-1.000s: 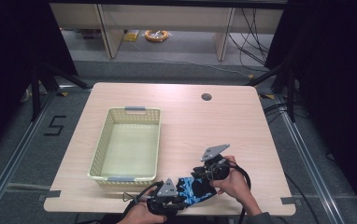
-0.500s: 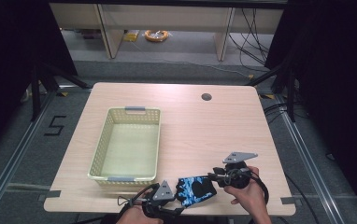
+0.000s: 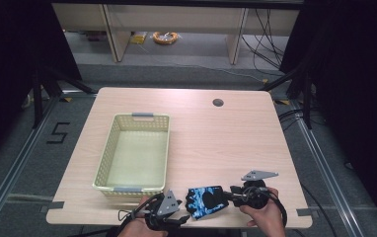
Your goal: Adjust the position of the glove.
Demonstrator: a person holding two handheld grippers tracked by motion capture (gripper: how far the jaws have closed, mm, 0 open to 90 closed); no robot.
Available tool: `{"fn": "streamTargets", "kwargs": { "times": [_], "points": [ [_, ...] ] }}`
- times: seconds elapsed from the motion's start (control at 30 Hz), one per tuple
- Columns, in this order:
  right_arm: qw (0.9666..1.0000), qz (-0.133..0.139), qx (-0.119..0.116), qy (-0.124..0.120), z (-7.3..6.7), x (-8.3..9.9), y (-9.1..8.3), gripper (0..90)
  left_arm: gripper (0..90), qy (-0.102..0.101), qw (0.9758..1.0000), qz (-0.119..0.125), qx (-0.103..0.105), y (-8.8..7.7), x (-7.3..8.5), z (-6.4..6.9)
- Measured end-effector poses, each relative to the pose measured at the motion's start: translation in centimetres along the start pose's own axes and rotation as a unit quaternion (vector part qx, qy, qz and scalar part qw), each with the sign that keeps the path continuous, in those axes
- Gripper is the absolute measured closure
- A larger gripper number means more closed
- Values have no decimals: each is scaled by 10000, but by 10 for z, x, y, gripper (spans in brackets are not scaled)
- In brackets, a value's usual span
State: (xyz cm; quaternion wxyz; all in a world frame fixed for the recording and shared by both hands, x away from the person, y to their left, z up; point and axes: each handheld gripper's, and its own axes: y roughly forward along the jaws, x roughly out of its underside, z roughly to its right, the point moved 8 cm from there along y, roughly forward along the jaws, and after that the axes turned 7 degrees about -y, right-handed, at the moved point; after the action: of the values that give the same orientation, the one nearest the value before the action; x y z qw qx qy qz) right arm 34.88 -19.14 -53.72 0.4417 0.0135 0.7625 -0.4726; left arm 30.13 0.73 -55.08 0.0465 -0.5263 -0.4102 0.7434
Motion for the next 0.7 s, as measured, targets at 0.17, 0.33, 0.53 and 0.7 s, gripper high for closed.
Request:
{"fn": "streamTargets", "kwargs": {
  "times": [0.17,0.33,0.53,0.7],
  "points": [
    [10000,40,-39,-11,2,0,1,590,503,14,10000,-25,23,8,-7,-3],
    [9998,-88,-192,-1,4,2,1,586,507,87,9997,-145,149,14,-10,-1],
    [9997,-114,-216,15,1,3,5,583,477,5,9992,-332,238,29,-9,2],
    [9993,-331,-144,63,3,6,8,591,477,186,9987,-455,136,34,-4,5]
  ]
}}
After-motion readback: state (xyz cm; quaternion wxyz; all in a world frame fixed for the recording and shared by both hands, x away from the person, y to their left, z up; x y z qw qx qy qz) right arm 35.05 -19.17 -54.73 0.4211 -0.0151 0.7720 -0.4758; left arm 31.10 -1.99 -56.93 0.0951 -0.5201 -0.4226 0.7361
